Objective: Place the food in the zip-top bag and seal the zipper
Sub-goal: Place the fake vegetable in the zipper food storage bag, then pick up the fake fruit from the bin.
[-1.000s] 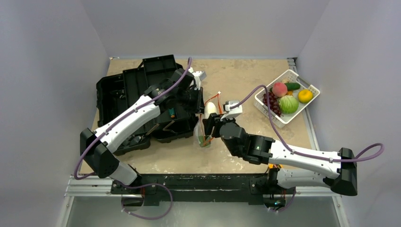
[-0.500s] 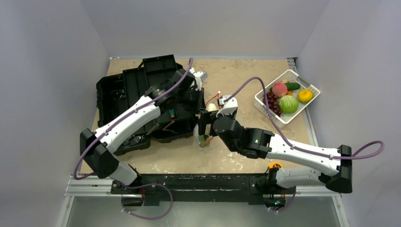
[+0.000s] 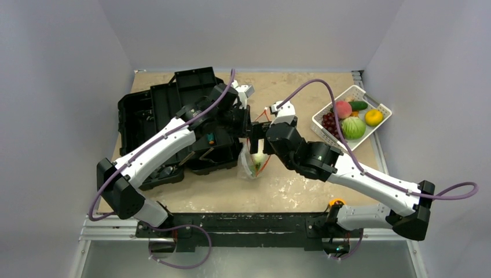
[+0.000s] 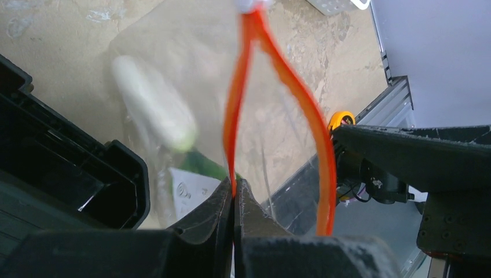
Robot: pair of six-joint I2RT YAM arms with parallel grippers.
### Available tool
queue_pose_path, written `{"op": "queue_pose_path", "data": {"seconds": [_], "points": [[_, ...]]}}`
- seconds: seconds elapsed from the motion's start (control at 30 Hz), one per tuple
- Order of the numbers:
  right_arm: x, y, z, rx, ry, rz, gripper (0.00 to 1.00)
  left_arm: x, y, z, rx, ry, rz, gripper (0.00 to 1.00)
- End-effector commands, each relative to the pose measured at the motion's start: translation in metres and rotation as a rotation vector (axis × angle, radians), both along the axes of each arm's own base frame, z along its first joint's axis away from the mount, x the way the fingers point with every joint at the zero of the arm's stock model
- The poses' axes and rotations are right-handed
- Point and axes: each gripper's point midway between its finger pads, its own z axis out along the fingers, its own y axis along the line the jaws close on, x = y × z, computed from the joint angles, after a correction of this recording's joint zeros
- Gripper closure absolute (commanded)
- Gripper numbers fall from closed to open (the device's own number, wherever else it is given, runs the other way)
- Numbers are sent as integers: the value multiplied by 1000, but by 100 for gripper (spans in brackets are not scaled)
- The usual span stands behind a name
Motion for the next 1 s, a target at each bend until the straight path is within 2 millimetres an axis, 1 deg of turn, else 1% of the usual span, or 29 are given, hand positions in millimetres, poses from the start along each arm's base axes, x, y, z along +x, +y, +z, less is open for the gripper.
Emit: {"op": "queue_pose_path", "data": {"seconds": [0.0, 0.17, 0.27, 0.33, 0.4, 0.5, 0.53, 0.6, 0.63, 0.67, 0.73, 0.83, 0.87, 0.93, 0.97], "points": [[8, 5, 38, 85, -67, 4, 9, -15, -5, 22, -35, -49, -57, 100], [13, 0, 77, 119, -135, 9, 10, -18, -10, 18, -42, -22, -76, 100], [26, -12, 92, 119, -156, -21, 12, -17, -10, 15, -32, -27, -78, 100], [41, -30, 98, 111, -158, -79, 13, -17, -8, 16, -22, -33, -82, 100], [56, -56, 104, 111, -163, -161, 13, -20, -8, 19, -26, -33, -95, 100], [72, -102, 113, 123, -200, -299, 12, -24, -10, 25, -62, -50, -118, 100], [79, -122, 114, 123, -212, -360, 12, -25, -10, 24, -66, -52, -120, 100], [88, -150, 113, 139, -217, -437, 13, -23, -11, 23, -61, -54, -122, 100], [94, -162, 110, 150, -218, -463, 13, -23, -11, 21, -55, -51, -124, 100], [101, -171, 103, 154, -211, -490, 14, -23, -11, 20, -53, -48, -128, 100], [118, -193, 82, 168, -176, -549, 14, -23, -12, 19, -54, -48, -134, 100], [142, -217, 36, 182, -81, -617, 14, -22, -13, 18, -50, -57, -143, 100], [148, -225, 16, 187, -40, -641, 14, -22, -12, 18, -48, -61, -145, 100], [158, -242, -14, 214, 4, -685, 13, -22, -12, 19, -48, -69, -153, 100], [163, -253, -26, 233, 12, -714, 14, -23, -13, 20, -52, -70, -161, 100]]}}
